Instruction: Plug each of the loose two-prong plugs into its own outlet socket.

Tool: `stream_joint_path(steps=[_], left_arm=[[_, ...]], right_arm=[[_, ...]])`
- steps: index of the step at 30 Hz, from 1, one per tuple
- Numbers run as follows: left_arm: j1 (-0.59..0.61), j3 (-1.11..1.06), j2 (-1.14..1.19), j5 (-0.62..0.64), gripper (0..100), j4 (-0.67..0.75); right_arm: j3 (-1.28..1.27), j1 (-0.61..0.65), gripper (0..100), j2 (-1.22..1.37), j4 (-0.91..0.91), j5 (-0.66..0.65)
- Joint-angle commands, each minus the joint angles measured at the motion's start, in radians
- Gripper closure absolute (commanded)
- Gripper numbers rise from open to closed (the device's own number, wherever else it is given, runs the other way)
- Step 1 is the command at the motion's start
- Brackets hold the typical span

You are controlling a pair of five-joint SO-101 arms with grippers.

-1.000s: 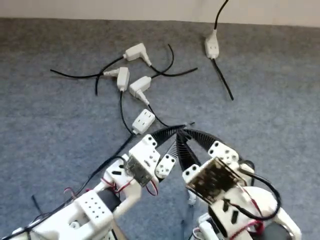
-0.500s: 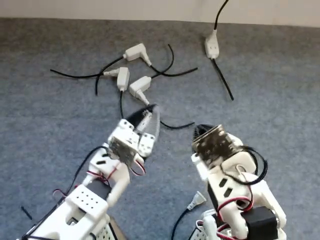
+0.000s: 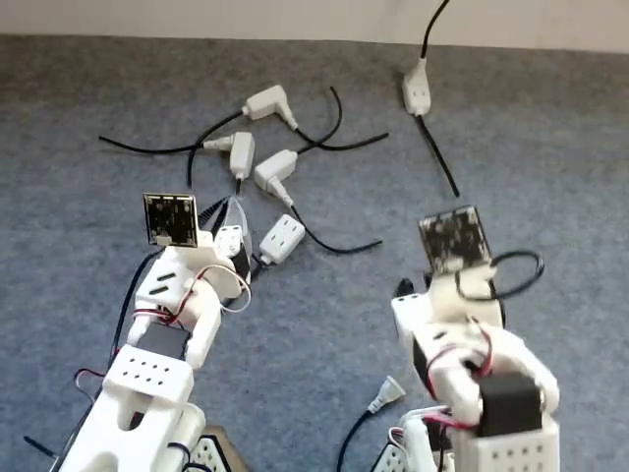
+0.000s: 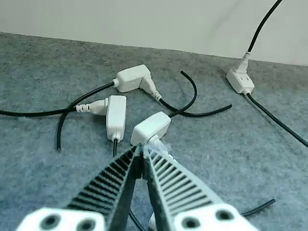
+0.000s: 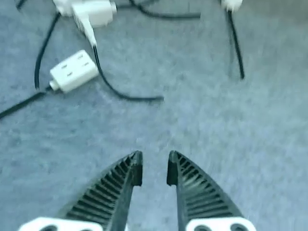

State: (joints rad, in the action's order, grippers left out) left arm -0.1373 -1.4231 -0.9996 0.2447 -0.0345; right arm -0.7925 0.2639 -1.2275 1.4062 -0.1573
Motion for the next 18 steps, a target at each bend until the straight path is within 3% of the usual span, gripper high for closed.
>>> stream_joint_path(steps=[1,5,11,15,18], left_arm=[[0.013,0.033,-0.004,0.005,99,-0.003],[0.013,0.031,-0.004,0.005,99,-0.003],[0.005,0.013,-0.004,0.005,99,0.002],[-0.058,0.012,-0.004,0.005,99,-0.003],[-0.176,0.010,-0.004,-0.020,97,-0.037]], right_arm=[[0.223,-0.005,90.3,0.219,0.143,0.075],[0.498,-0.004,87.6,0.452,0.355,0.155],[0.584,0.035,76.6,0.567,0.360,0.330],[0.553,0.065,76.3,0.562,0.358,0.244],[0.550,-0.033,76.3,0.562,0.355,0.172]])
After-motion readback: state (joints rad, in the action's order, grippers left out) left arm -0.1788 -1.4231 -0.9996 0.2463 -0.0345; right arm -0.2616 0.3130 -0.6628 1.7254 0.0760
